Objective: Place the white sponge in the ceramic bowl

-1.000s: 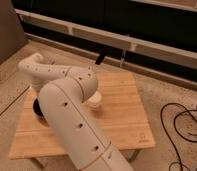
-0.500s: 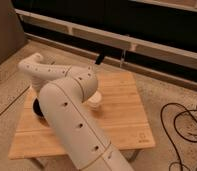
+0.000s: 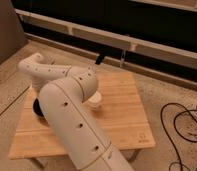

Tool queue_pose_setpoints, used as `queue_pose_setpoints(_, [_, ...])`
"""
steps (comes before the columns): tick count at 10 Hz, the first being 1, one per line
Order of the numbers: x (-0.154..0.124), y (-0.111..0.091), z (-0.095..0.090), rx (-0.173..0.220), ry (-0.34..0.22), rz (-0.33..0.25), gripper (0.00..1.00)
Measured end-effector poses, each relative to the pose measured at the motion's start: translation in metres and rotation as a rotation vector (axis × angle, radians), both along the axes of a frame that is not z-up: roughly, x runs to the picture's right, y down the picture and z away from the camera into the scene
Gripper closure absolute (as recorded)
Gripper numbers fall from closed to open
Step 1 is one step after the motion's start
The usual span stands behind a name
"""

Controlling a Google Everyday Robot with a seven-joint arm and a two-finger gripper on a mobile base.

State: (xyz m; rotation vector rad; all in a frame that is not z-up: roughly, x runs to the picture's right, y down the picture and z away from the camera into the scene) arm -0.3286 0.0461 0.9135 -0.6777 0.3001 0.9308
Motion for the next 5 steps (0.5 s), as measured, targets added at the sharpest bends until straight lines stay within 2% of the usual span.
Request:
queue_pose_setpoints(2, [-0.0001,0.0000,0.0000,0.000,0.000,0.000,0.23])
queue_pose_setpoints(5, [0.0000,-0.0001,0.0000,0.000,0.000,0.000,0.20])
